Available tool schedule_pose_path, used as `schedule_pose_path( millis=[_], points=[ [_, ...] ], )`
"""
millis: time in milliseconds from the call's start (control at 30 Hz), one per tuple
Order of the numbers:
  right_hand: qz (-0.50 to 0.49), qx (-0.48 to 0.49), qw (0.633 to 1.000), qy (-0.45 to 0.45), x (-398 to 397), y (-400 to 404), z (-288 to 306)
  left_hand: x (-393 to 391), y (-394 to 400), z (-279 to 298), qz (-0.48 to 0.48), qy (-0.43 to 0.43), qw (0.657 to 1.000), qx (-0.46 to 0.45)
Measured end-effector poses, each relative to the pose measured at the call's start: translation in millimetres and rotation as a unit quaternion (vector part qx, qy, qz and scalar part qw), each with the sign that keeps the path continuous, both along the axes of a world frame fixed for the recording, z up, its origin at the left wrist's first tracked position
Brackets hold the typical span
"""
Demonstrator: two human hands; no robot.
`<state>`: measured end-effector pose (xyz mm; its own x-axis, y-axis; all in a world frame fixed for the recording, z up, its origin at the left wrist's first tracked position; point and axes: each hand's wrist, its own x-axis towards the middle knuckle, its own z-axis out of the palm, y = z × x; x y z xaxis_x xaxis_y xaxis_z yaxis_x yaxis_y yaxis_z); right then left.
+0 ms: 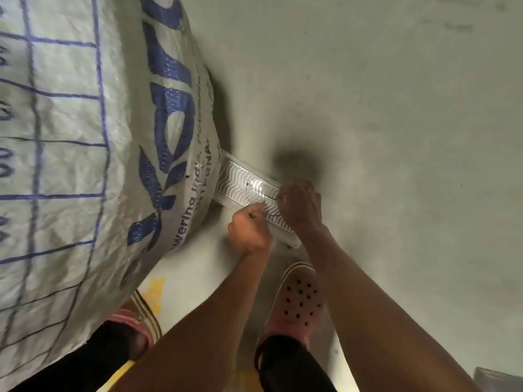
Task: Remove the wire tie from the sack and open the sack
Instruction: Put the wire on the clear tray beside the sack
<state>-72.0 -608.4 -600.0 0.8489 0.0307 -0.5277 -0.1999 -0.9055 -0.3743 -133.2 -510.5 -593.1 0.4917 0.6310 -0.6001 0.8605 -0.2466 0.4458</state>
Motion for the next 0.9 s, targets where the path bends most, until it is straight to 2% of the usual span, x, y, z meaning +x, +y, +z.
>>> schedule_pose_path(
  millis=[67,167,267,367,467,533,700,900],
  points=[
    [0.056,-0.024,0.998,-0.002,-4.4,1.1,-16.4,-1.1,-6.4,-13.2,0.023,-0.012,1.0,-0.003],
    [0.115,-0.044,0.992,-0.024,-9.3,-3.6,-32.3,-3.2,-12.0,-30.4,0.094,-0.082,0.992,-0.027],
    [0.148,-0.06,0.986,-0.045,-8.6,-12.0,-36.8,-6.2,-14.3,-36.2,0.082,-0.12,0.989,-0.021],
    [0.114,-0.082,0.989,-0.052,-12.1,-24.2,-33.1,-3.6,-19.3,-33.2,0.026,-0.124,0.991,-0.039],
    [0.024,-0.1,0.994,-0.029,-20.9,-46.3,-29.6,15.8,-30.2,-31.0,-0.1,-0.078,0.992,-0.021],
    [-0.058,-0.099,0.993,-0.009,-25.5,-61.7,-26.7,38.2,-43.3,-30.1,-0.189,-0.087,0.978,-0.022],
    [-0.193,-0.102,0.976,-0.015,-22.0,-81.6,-21.5,83.5,-73.1,-36.4,-0.422,-0.131,0.896,0.052],
    [-0.21,-0.113,0.971,-0.011,-20.2,-80.4,-19.4,88.6,-67.8,-32.3,-0.587,-0.123,0.773,0.204]
  ],
)
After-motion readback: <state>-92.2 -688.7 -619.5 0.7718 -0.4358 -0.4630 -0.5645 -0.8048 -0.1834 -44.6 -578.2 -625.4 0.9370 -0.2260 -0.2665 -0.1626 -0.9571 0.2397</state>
